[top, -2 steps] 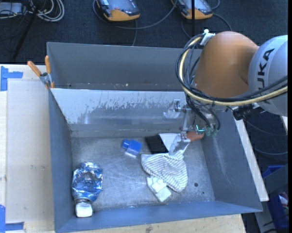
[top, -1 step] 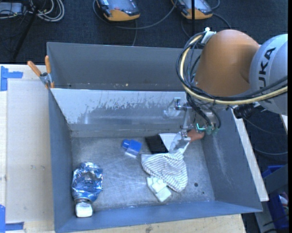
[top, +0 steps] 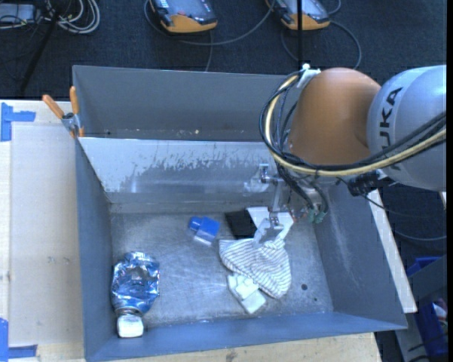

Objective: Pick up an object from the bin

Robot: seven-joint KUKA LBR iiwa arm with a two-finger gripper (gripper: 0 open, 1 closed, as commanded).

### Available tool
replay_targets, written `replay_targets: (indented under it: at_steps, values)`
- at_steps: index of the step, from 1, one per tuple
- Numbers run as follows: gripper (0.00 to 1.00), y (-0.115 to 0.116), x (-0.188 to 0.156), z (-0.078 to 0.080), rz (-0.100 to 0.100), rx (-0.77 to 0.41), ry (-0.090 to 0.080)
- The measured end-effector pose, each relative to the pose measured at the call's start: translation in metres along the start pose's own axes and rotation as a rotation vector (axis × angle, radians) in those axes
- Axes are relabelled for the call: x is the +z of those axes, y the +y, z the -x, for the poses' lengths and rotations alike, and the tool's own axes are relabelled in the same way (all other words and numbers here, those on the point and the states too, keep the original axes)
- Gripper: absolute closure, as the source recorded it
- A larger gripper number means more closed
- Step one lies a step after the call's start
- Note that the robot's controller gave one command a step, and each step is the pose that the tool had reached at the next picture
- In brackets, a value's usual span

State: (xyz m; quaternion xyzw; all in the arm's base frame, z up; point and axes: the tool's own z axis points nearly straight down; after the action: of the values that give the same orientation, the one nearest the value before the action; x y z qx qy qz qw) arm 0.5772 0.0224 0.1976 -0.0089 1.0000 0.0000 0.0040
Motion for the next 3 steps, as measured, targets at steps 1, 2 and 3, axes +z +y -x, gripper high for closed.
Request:
replay_targets:
  at_steps: [1, 2, 3]
  values:
    - [0.0, 0.013, 0.061, 0.001, 0.0, -0.035, 0.004]
    - [1.0, 0.026, 0.12, -0.009, 0.0, 0.01, 0.028]
    - [1.0, 0.026, 0.12, -0.009, 0.0, 0.01, 0.028]
